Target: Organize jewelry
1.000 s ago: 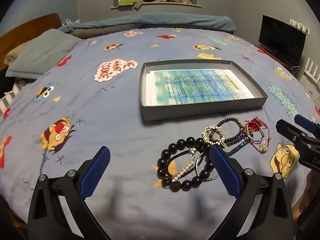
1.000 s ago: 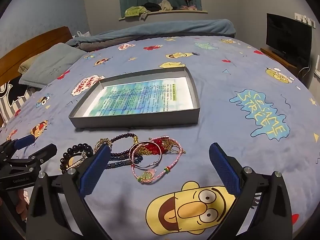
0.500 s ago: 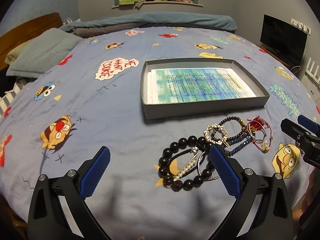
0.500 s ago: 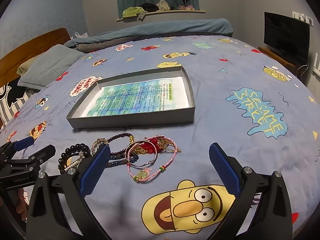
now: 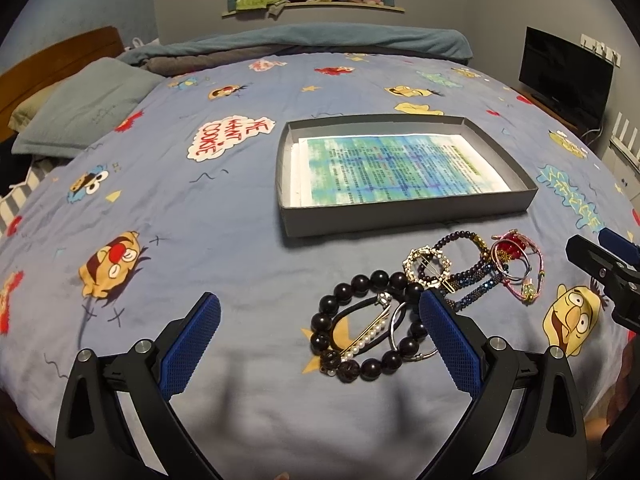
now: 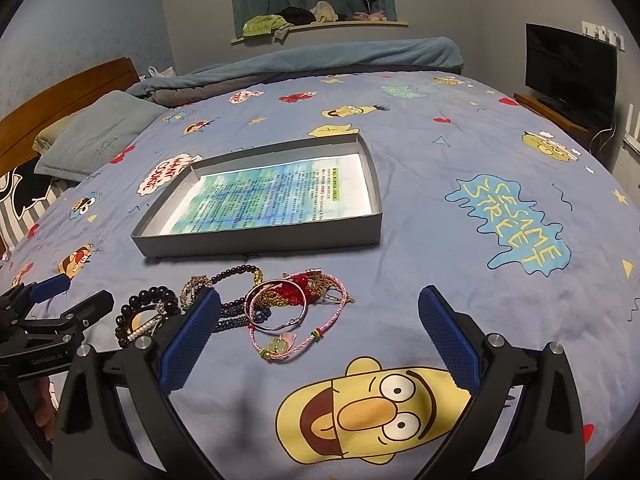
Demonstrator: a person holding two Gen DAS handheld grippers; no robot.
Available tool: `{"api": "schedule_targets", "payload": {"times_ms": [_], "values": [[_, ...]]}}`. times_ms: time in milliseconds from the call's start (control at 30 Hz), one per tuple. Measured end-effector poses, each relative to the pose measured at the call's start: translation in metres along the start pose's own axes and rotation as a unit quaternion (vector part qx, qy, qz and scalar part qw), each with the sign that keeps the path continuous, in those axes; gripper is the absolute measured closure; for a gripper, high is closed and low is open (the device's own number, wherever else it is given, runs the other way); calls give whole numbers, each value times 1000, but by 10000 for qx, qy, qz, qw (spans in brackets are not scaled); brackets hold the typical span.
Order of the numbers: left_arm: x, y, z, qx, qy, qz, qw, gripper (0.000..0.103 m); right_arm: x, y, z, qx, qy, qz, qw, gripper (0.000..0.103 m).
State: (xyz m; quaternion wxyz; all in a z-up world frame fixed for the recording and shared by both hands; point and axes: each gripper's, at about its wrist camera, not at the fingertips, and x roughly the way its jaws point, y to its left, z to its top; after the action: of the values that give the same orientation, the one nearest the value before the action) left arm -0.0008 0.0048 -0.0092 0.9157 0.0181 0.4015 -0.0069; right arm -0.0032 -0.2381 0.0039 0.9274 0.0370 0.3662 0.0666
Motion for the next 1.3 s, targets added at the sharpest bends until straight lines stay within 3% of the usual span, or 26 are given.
{"api": "schedule_targets", "payload": {"times_ms": [1300], "values": [[4, 2, 0, -21, 42, -13, 10000, 4, 2, -1, -1, -34, 47, -81, 10000, 5]]}}
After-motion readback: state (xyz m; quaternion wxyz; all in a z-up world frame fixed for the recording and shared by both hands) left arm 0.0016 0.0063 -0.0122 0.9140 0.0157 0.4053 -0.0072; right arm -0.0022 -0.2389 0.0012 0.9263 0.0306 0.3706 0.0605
